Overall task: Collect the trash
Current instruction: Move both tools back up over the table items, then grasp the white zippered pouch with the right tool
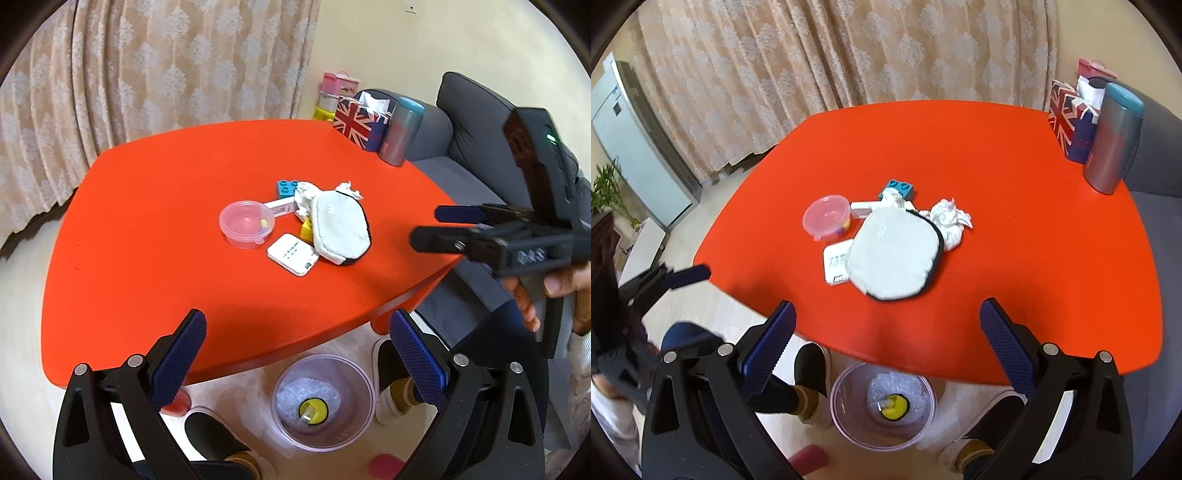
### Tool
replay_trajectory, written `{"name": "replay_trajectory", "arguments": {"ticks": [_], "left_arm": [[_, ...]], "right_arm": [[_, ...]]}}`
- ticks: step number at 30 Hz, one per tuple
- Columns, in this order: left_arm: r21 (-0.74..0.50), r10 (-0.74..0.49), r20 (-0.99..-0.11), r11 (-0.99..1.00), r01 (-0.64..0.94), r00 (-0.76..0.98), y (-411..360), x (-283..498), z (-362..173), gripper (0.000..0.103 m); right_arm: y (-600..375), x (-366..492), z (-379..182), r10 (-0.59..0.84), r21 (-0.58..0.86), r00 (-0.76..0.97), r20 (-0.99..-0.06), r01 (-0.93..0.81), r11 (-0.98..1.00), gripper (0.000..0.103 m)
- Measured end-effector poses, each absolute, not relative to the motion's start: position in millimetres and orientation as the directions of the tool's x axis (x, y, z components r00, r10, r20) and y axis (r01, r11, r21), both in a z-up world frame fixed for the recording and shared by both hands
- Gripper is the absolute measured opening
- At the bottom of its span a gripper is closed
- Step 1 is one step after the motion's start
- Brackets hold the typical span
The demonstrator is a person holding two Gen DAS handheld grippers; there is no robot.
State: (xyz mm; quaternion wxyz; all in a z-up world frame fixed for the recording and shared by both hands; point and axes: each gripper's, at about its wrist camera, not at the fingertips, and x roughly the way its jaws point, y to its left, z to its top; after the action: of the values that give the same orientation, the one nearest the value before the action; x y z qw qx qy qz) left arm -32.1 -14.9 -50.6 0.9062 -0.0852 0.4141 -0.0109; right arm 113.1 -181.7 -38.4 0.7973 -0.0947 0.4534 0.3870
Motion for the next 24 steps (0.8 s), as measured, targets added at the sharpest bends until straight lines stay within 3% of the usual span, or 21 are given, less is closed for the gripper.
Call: {"name": "replay_trajectory", "arguments": {"ticks": [24], "left_arm": [[-0.192, -0.097, -0.752, 0.978, -0.076, 0.652, 4, -29, -61, 0.095]], "right_arm": [[-116, 176, -101, 0.434, 0.284, 0.171, -0.885, -0.539, 0.793, 0.098]]}}
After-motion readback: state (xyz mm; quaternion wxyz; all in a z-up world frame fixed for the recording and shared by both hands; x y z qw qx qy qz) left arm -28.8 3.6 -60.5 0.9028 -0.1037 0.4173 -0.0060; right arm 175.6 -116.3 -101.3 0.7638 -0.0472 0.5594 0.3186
